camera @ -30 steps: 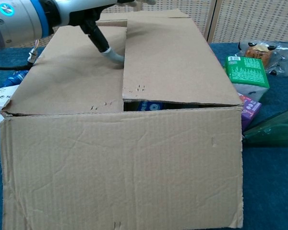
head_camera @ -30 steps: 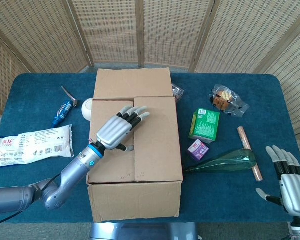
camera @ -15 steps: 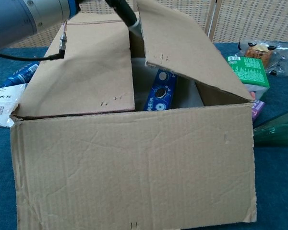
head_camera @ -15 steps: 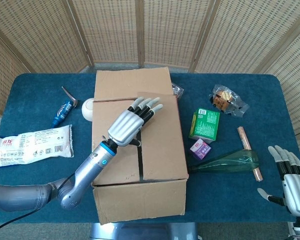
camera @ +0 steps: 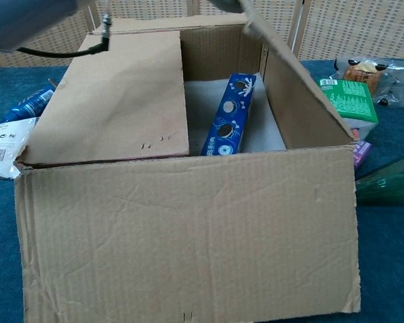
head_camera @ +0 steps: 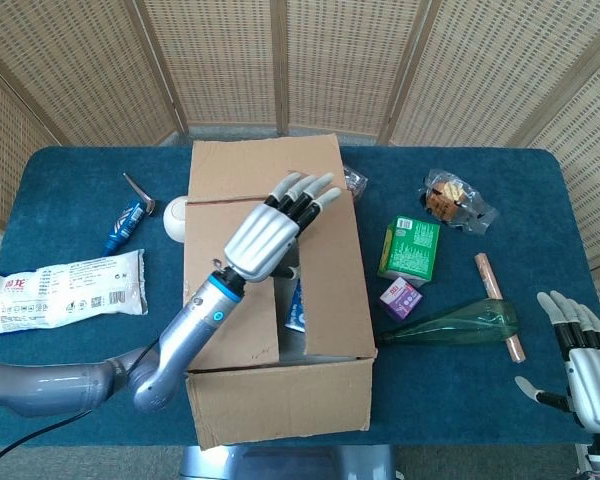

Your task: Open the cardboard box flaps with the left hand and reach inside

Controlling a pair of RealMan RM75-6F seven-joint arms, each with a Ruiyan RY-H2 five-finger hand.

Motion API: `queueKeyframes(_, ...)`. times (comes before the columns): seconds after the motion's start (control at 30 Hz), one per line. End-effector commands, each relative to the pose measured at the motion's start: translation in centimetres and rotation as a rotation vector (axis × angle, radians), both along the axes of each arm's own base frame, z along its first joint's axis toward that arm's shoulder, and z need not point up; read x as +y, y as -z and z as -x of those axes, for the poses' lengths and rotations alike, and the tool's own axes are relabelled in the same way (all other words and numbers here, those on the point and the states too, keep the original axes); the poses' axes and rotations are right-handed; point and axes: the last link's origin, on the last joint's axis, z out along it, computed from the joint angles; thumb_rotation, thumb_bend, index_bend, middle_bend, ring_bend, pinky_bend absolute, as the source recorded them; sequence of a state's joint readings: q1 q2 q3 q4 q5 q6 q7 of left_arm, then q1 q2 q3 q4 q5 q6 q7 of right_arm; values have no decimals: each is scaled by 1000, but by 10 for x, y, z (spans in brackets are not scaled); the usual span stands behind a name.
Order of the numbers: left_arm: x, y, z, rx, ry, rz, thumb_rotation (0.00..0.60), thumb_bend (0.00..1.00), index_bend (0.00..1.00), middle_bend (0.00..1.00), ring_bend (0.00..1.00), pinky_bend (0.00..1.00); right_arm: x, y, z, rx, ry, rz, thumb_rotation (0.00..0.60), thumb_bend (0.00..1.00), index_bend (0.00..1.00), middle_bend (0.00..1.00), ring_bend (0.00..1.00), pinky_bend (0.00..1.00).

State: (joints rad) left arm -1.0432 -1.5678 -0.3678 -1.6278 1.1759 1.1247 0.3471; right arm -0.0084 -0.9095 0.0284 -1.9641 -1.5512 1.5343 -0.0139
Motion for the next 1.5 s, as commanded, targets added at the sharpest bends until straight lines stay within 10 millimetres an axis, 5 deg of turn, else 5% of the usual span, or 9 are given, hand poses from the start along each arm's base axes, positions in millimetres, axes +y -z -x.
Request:
queueKeyframes(0.03, 1, 8, -19, -27, 14, -16, 600, 93, 0, 0, 0, 33, -1, 0, 0, -2, -1, -1, 600, 0, 0, 0, 0, 0)
queueKeyframes(0.43, -3, 39, -57, -68, 42, -36, 600, 94, 0, 0, 0, 35, -3, 1, 1, -3, 6, -14, 600, 0, 0, 0, 0, 0)
queueKeyframes(0.9, -8, 65, -60, -52, 22, -7, 600, 93, 0, 0, 0, 41, -1, 1, 2, -3, 8, -14, 600, 0, 0, 0, 0, 0)
queueKeyframes(1.2, -8, 58, -76, -92, 69, -56, 600, 94, 0, 0, 0, 33, -3, 2, 2, -4, 10, -20, 600, 0, 0, 0, 0, 0)
queueKeyframes(1.5, -16, 71, -80, -72, 76, -27, 600, 94, 0, 0, 0, 38, -4, 2, 2, -5, 11, -19, 600, 0, 0, 0, 0, 0)
